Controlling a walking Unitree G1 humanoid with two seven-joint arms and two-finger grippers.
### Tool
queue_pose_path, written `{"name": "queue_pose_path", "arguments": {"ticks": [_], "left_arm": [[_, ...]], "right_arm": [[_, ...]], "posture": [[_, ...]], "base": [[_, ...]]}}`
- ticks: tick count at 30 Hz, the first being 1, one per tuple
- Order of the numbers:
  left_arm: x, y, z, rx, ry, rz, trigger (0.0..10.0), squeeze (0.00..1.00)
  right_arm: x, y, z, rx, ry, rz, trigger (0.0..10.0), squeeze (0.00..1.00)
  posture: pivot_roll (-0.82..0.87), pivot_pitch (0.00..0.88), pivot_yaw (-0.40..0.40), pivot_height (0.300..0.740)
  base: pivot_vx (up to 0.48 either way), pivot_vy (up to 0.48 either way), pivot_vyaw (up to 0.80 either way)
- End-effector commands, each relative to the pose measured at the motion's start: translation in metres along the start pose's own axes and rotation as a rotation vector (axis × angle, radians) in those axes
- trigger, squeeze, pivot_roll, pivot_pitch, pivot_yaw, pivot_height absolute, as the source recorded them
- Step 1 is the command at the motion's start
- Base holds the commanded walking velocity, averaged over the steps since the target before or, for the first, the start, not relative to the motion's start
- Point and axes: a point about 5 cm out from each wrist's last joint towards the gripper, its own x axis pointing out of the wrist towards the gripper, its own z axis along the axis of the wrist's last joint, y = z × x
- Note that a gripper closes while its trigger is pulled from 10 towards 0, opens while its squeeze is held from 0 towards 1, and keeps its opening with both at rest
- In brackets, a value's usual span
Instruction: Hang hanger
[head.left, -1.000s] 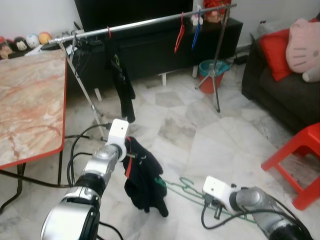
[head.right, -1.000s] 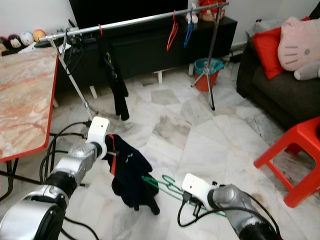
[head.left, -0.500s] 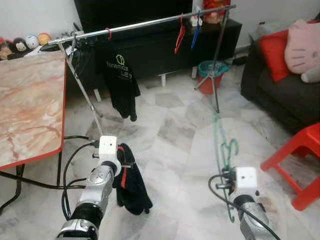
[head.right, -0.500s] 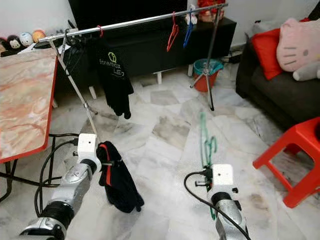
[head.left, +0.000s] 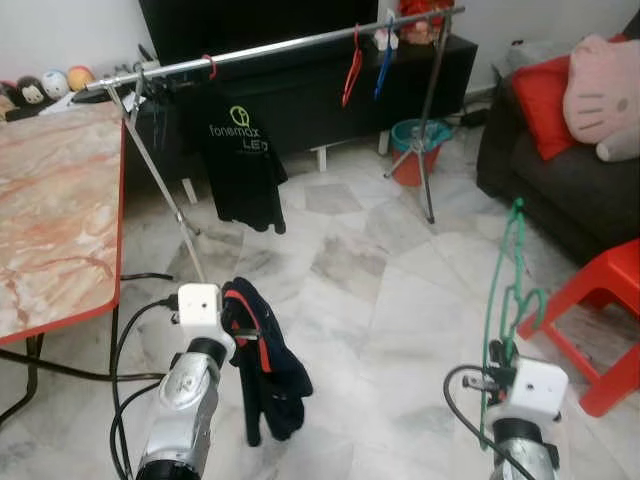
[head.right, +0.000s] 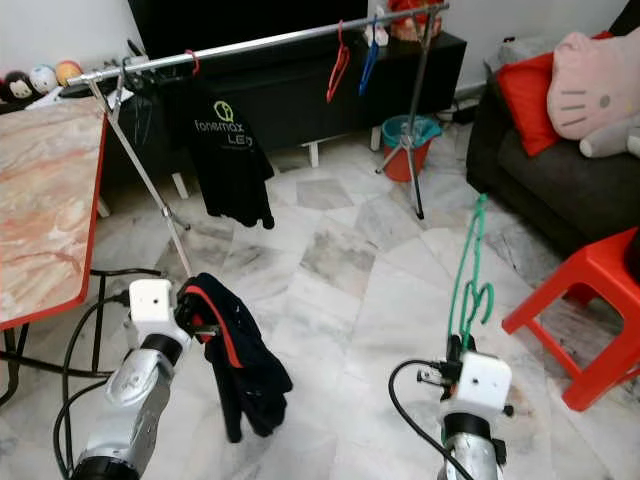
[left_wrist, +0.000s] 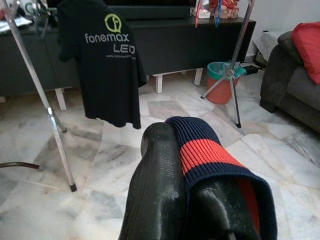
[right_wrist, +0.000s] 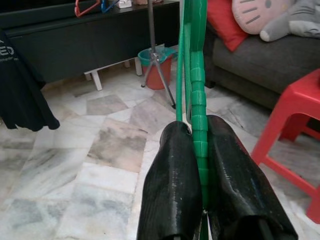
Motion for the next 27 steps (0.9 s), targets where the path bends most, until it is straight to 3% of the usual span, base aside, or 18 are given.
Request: {"name": "queue_pose_path", "arguments": {"ticks": [1, 9, 18, 27], "left_arm": [[0.0004, 0.0039, 0.0091, 0.016, -0.030, 0.004, 10.0, 0.00], [-0.0038, 0.0111, 0.0076, 0.024, 0.002, 0.042, 10.0, 0.00], [-0.0067, 0.0087, 0.0054, 0.024, 0.018, 0.045, 10.0, 0.00], [-0.0024, 0.0100, 0.0078, 0.038, 0.018, 0.051, 10.0, 0.00]], "right_arm": [[0.0007, 0.0025, 0.0043, 0.004, -0.024, 0.001, 10.0, 0.00], [0.0051, 0.0015, 0.0038, 0.001, -0.016, -0.018, 10.0, 0.00], [0.0038, 0.0035, 0.0031, -0.004, -0.013, -0.011, 10.0, 0.00], [0.0080, 0.0058, 0.0052, -0.004, -0.020, -0.003, 10.0, 0.00]], "posture": [[0.00, 0.000, 0.060, 0.740], [0.00, 0.000, 0.059, 0.740], [0.00, 0.000, 0.062, 0.740], [0.00, 0.000, 0.062, 0.740]], "base": [[0.000, 0.000, 0.00], [0.000, 0.000, 0.00], [0.000, 0.000, 0.00], [0.000, 0.000, 0.80]]}}
